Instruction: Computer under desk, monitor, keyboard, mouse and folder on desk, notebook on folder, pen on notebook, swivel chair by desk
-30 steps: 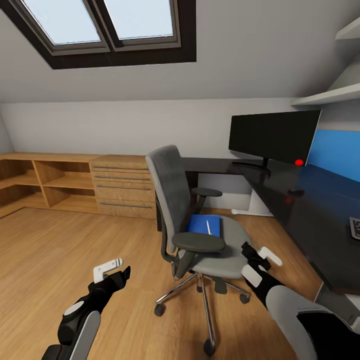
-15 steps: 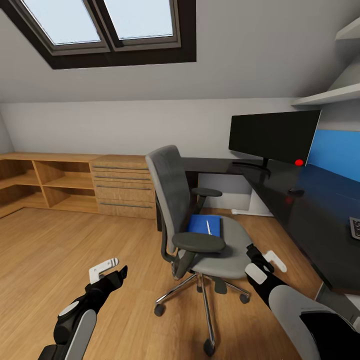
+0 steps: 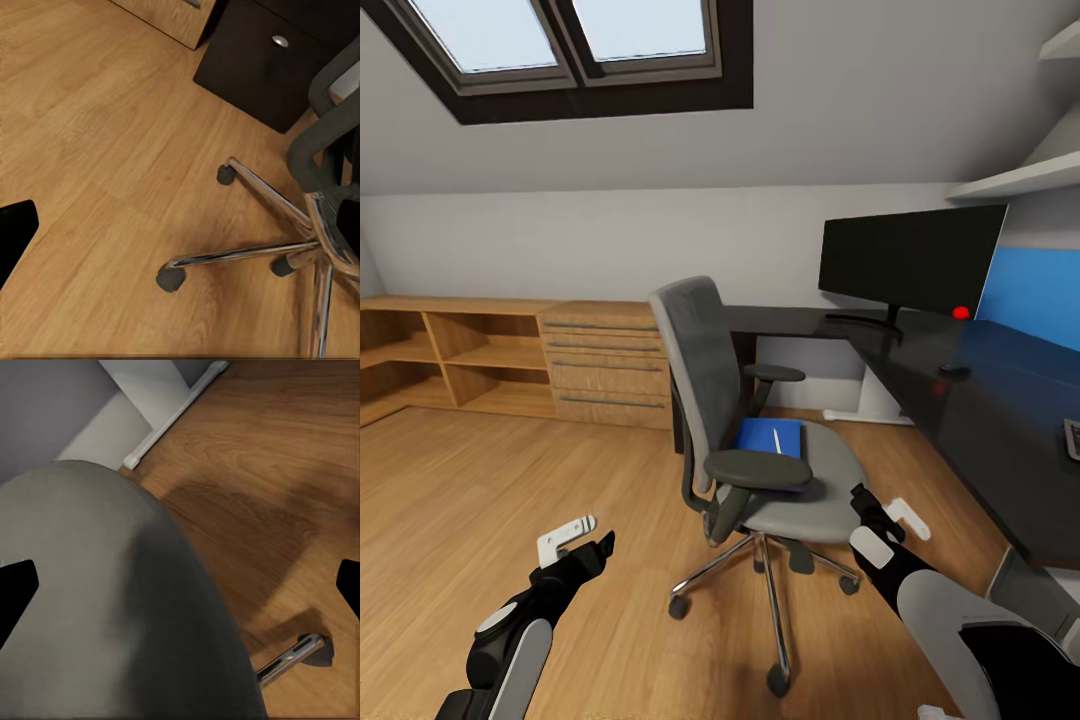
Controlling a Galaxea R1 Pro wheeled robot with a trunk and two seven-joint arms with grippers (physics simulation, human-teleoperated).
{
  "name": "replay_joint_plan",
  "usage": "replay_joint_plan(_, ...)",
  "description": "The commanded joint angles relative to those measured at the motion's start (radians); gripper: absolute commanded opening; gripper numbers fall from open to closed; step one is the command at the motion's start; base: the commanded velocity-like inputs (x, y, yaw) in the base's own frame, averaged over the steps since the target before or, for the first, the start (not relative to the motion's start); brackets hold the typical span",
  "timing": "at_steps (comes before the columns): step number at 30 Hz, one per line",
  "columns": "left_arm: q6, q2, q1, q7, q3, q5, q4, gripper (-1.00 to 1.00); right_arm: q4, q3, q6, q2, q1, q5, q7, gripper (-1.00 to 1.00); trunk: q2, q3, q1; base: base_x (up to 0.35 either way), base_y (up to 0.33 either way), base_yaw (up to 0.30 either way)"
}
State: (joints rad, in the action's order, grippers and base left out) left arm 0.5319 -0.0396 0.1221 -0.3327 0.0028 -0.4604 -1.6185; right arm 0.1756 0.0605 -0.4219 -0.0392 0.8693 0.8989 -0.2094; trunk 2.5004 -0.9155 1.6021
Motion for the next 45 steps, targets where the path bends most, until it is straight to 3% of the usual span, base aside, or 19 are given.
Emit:
replay_joint_plan(1, 0.003, 0.000, 0.001, -0.008, 0.000, -0.011, -0.001, 1.00, 0.001, 0.007, -0.001, 0.000, 0.000, 0.003, -0.005, 1.00, 0.001, -0.005, 0.000, 0.000, 0.000, 0.000)
replay_joint_plan(6, 0.003, 0.000, 0.001, -0.008, 0.000, -0.011, -0.001, 1.00, 0.001, 0.005, -0.001, -0.001, 0.000, 0.003, -0.001, 1.00, 0.002, -0.024, 0.002, 0.000, 0.000, 0.000)
replay_joint_plan(17, 0.003, 0.003, 0.001, -0.008, 0.002, -0.011, -0.001, 1.00, 0.001, -0.001, -0.003, -0.005, 0.000, 0.002, 0.002, 1.00, 0.002, -0.024, 0.002, 0.025, -0.004, 0.000)
replay_joint_plan(27, 0.005, 0.003, 0.001, -0.008, 0.003, -0.011, -0.001, 1.00, -0.002, -0.004, 0.009, -0.037, 0.000, 0.015, -0.004, 1.00, 0.002, -0.024, 0.002, 0.056, -0.021, 0.000)
replay_joint_plan(31, 0.004, 0.003, 0.001, -0.008, 0.003, -0.011, -0.001, 1.00, -0.002, -0.005, 0.012, -0.041, 0.000, 0.036, -0.005, 1.00, 0.002, -0.024, 0.002, 0.032, -0.003, 0.000)
replay_joint_plan(37, 0.004, 0.003, 0.001, -0.007, 0.004, -0.011, -0.001, 1.00, -0.002, -0.005, 0.027, -0.053, 0.000, 0.102, -0.004, 1.00, 0.002, -0.024, 0.002, 0.196, -0.001, 0.000)
replay_joint_plan(45, 0.004, 0.003, 0.001, -0.008, 0.005, -0.011, -0.001, 1.00, -0.002, -0.006, 0.122, -0.059, 0.000, 0.126, -0.004, 1.00, 0.002, -0.024, 0.002, 0.067, 0.000, 0.000)
